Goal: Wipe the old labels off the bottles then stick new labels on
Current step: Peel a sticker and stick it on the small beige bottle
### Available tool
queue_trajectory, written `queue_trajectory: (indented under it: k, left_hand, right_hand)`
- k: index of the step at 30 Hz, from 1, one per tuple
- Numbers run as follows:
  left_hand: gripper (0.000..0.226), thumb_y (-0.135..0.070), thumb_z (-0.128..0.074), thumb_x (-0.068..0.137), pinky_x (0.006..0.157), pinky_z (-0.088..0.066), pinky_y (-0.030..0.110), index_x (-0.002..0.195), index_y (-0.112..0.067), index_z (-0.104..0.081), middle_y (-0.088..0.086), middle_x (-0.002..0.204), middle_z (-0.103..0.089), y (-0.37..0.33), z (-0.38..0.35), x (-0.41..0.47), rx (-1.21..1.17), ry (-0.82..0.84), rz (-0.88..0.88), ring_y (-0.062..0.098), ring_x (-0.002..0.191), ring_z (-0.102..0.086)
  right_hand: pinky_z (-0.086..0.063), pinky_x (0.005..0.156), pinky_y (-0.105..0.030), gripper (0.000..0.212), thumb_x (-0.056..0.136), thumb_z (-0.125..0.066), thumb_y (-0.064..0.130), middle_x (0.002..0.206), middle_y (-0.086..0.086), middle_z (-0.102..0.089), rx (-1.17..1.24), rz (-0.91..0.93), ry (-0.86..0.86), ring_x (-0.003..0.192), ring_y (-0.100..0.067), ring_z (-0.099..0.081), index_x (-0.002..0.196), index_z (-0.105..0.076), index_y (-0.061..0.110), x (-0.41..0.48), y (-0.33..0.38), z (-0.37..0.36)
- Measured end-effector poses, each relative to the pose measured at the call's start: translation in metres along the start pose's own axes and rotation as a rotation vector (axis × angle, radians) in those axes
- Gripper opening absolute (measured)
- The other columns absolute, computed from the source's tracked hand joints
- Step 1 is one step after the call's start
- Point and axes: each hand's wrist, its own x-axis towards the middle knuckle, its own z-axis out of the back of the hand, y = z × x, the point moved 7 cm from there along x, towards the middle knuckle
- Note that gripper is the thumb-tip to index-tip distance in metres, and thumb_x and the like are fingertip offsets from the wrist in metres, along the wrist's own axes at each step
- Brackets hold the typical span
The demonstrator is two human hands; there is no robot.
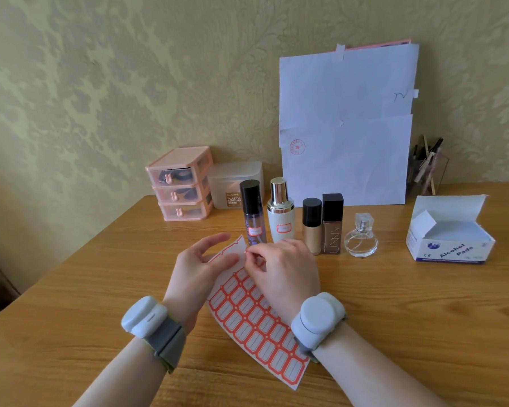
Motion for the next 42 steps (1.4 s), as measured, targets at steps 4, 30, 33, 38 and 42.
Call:
queue_trajectory:
  k: [4,30,33,38,42]
  left_hand:
    - [0.033,-0.020,-0.073,0.088,0.061,-0.061,0.030,0.117,-0.031,-0.063,0.004,0.087,-0.080,-0.001,0.002,0.000,-0.006,-0.030,0.007,0.025,0.073,-0.077]
    - [0.012,-0.016,-0.070,0.091,0.050,-0.057,0.022,0.102,-0.021,-0.066,0.001,0.076,-0.079,0.003,0.018,0.006,0.192,-0.004,0.120,0.019,0.066,-0.077]
    - [0.014,-0.016,-0.070,0.092,0.053,-0.058,0.024,0.105,-0.021,-0.067,0.003,0.079,-0.079,0.006,0.023,0.008,0.210,0.020,0.141,0.020,0.069,-0.077]
    - [0.020,-0.020,-0.071,0.091,0.065,-0.061,0.025,0.110,-0.027,-0.070,-0.001,0.087,-0.080,0.012,0.033,0.028,0.492,0.243,0.163,0.016,0.077,-0.078]
    - [0.032,-0.035,-0.072,0.089,0.087,-0.057,0.027,0.121,-0.037,-0.069,-0.008,0.104,-0.076,0.009,0.041,0.056,0.961,0.289,0.005,0.008,0.091,-0.071]
  right_hand:
    - [-0.053,0.069,-0.030,0.013,0.091,-0.067,0.029,0.068,0.008,-0.071,0.036,0.025,0.017,0.062,-0.013,-0.062,0.082,-0.075,0.023,-0.001,0.002,-0.003]
    - [-0.054,0.067,-0.023,0.011,0.092,-0.063,0.036,0.085,0.013,-0.071,0.235,-0.193,0.076,0.077,-0.005,-0.063,0.093,-0.069,0.027,-0.003,-0.022,-0.014]
    - [-0.057,0.067,-0.028,0.023,0.090,-0.056,0.045,0.083,0.014,-0.071,0.302,-0.253,0.072,0.076,-0.005,-0.064,0.091,-0.070,0.027,-0.003,-0.026,-0.014]
    - [-0.056,0.064,-0.039,0.029,0.085,-0.052,0.047,0.078,0.011,-0.073,0.364,-0.285,0.044,0.072,-0.010,-0.067,0.085,-0.072,0.025,-0.002,-0.025,-0.014]
    - [-0.055,0.060,-0.038,0.012,0.088,-0.064,0.033,0.073,0.011,-0.072,0.345,-0.309,0.048,0.069,-0.010,-0.066,0.084,-0.072,0.025,0.000,-0.029,-0.016]
